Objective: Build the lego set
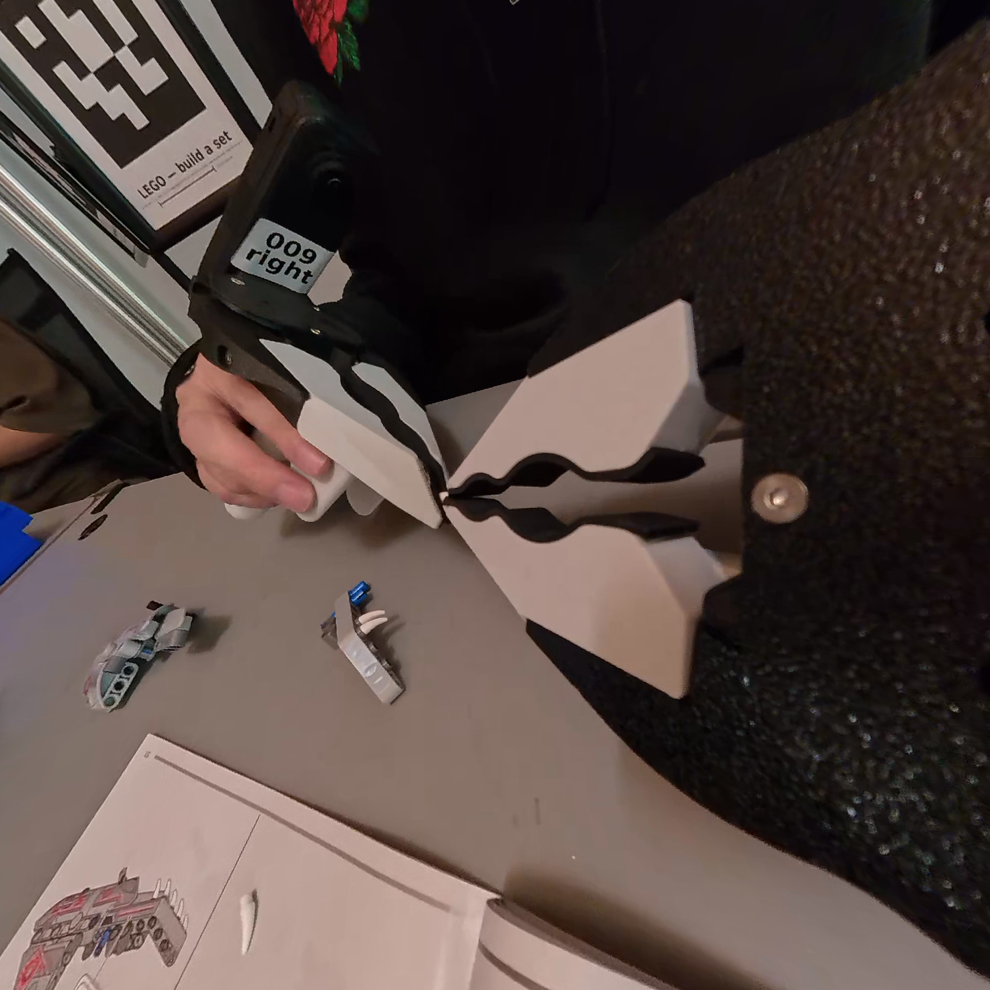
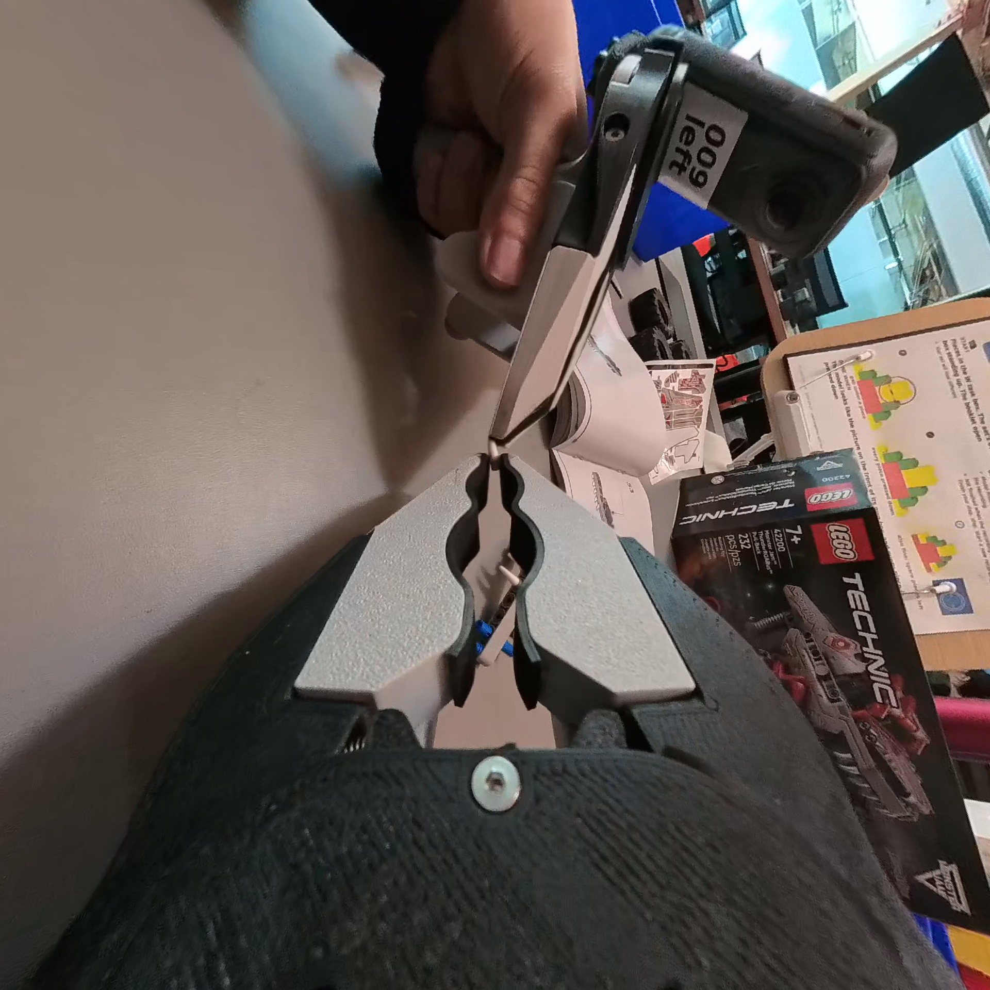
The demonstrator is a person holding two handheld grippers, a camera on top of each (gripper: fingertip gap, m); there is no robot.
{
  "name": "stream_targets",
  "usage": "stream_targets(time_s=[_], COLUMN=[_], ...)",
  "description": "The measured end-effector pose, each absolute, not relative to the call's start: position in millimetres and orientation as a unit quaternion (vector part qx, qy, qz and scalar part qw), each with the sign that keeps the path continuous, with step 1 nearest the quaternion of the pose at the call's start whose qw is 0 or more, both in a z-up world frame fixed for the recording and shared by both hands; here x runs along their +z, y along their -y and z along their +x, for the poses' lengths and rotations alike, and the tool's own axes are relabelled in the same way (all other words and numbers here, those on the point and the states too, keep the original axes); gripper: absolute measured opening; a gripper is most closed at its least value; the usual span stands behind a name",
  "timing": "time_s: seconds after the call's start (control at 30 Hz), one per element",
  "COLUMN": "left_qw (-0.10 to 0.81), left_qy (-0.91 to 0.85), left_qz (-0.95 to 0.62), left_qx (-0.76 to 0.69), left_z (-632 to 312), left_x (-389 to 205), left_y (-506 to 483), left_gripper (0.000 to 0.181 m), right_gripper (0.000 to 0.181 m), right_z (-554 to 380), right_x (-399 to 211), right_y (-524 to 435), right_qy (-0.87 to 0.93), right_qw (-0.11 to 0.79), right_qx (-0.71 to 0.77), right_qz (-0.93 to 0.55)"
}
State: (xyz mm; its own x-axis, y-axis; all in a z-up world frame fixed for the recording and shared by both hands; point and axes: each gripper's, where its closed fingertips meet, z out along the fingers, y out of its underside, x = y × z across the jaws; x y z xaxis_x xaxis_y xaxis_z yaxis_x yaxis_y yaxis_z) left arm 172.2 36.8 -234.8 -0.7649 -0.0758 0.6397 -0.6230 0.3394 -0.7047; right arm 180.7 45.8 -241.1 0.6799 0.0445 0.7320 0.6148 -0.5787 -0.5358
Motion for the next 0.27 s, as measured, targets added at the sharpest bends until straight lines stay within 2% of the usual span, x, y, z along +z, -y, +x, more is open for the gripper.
stream_targets(time_s=[0.1,0.27], left_qw=[0.219,0.071], left_qy=[0.781,0.8], left_qz=[0.204,0.119], left_qx=[0.549,0.583], left_z=[177,183], left_x=[-230,-218], left_y=[-37,-35], left_gripper=[0.0,0.0], right_gripper=[0.002,0.002], right_z=[185,196], right_x=[-238,-235], right_y=[-46,-38], right_qy=[0.167,0.1], right_qw=[0.429,0.449], right_qx=[-0.335,-0.305], right_qz=[-0.822,-0.834])
